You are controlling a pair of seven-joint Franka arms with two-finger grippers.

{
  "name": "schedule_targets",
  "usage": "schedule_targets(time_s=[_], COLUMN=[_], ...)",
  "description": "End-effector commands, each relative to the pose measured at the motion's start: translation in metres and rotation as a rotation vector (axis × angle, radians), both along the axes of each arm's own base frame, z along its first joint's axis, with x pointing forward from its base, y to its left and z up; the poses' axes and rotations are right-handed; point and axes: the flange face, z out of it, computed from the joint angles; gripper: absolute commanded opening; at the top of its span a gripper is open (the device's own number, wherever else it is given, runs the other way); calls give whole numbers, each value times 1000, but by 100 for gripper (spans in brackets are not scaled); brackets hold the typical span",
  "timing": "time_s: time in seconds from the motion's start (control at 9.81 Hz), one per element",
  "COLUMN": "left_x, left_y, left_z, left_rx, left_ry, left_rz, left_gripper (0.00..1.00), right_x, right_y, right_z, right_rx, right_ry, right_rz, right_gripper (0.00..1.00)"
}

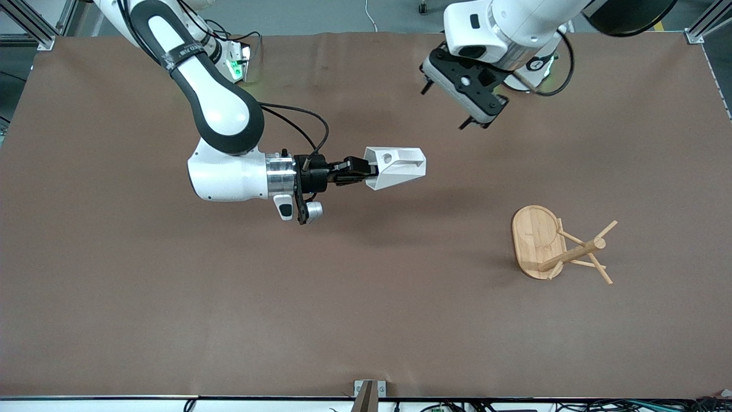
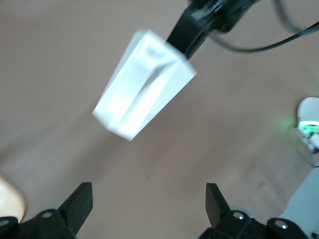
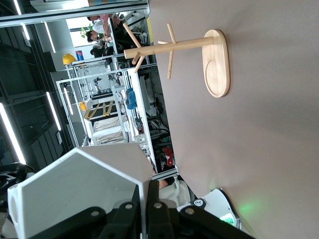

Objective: Hang cup on rack
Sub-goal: 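Hold the cup with the right gripper while the left gripper reaches it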

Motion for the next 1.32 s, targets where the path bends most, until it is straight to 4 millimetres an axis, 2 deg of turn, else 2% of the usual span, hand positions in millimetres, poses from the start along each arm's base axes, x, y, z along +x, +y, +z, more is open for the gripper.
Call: schedule_targets(time_s=[0.0, 0.2, 0.31, 0.41, 0.71, 0.92, 1.12, 1.22], left_x=[19, 41, 46, 47, 54, 57, 60, 57], left_y=[-12, -10, -9, -12, -27, -30, -32, -35], left_z=[-29, -55, -61, -61, -83, -99, -105, -106], left_rx=[-48, -78, -84, -87, -99, -96, -99, -98], left_ry=[-39, -95, -108, -121, -126, -114, -117, -118], left_rz=[-132, -270, -285, -287, -287, -317, -315, -321], left_gripper=[100, 100, 100, 100, 100, 100, 100, 94], right_x=[-4, -4, -6, -7, -10, -12, -9, -9], right_y=[2, 3, 5, 6, 11, 13, 15, 16], right_z=[6, 6, 7, 9, 11, 18, 27, 28], right_rx=[13, 14, 16, 21, 24, 26, 28, 27], right_ry=[13, 13, 14, 15, 11, -1, -23, -26], right_rz=[-17, -16, -12, -13, -9, -13, -31, -36], right_gripper=[1, 1, 1, 1, 1, 1, 1, 1])
